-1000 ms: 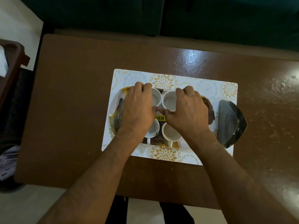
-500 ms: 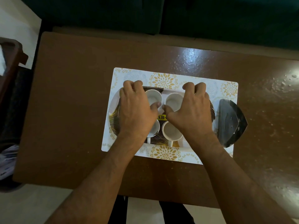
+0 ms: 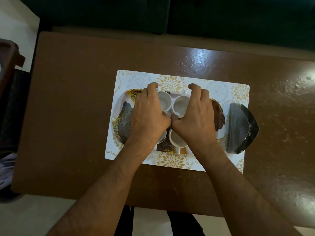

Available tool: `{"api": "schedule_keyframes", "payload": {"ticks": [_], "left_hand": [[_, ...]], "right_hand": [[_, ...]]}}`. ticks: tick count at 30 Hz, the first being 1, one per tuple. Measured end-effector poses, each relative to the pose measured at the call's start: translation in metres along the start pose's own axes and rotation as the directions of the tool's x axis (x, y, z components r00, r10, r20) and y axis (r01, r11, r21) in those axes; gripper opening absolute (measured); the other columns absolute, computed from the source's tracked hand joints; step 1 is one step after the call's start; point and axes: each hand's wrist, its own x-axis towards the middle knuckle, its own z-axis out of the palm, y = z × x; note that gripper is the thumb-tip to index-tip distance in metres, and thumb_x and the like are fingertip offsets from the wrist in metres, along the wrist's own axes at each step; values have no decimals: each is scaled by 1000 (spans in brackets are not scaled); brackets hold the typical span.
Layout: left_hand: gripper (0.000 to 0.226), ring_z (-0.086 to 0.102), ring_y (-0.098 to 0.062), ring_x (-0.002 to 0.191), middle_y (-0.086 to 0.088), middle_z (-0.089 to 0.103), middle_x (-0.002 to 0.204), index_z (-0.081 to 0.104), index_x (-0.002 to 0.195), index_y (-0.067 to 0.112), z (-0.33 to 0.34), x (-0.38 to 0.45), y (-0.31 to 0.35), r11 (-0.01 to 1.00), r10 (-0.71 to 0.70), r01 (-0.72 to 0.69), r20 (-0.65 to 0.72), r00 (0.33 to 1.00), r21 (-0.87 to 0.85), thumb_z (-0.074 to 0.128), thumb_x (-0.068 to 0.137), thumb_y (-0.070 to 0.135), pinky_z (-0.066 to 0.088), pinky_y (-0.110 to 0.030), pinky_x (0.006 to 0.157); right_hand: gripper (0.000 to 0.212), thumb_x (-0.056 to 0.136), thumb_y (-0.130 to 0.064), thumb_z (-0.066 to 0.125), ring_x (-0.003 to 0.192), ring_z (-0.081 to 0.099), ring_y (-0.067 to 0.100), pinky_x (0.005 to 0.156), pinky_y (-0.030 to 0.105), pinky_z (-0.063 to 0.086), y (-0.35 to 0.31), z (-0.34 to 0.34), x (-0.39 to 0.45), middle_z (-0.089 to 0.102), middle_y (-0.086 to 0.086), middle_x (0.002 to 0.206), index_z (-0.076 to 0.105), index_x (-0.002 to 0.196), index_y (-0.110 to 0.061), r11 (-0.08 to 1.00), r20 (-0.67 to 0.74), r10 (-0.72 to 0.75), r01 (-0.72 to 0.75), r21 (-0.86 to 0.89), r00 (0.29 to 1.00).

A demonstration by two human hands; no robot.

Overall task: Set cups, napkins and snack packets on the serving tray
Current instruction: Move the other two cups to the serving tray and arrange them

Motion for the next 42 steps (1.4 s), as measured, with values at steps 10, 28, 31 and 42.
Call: {"api": "schedule_keyframes", "payload": {"ticks": [10, 28, 31, 42], "left_hand": [[74, 54, -24, 135, -5, 58, 144, 51, 148, 14, 10, 2, -11, 1000, -8, 9, -28, 1000, 13, 86, 84, 26, 45, -30, 102], [76, 52, -23, 137, -5, 59, 145, 50, 150, 15, 12, 4, -18, 1000, 28, -28, -26, 999, -7, 84, 83, 20, 41, -28, 102], [76, 52, -23, 137, -5, 59, 145, 51, 150, 14, 13, 5, -19, 1000, 28, -28, -27, 999, -10, 84, 83, 20, 39, -25, 100], [74, 52, -23, 137, -5, 58, 146, 50, 150, 15, 13, 2, -17, 999, 29, -30, -33, 999, -31, 84, 85, 25, 42, -28, 102]], "right_hand": [[85, 70, -20, 80, 112, 59, 31, 89, 33, 44, 4, 7, -1, 58, 14, 124, 42, 144, -4, 998, -39, 38, -35, 56, 999], [87, 72, -21, 80, 117, 59, 32, 94, 38, 48, 2, 13, -5, 59, 15, 130, 40, 147, -5, 992, -95, 68, -58, 110, 993], [87, 72, -23, 81, 116, 60, 32, 94, 40, 50, 3, 15, -5, 59, 14, 129, 40, 147, -6, 993, -103, 71, -60, 104, 992], [88, 72, -23, 81, 118, 59, 30, 93, 34, 45, 5, 15, -5, 58, 13, 132, 39, 148, -7, 994, -85, 63, -55, 96, 994]]}}
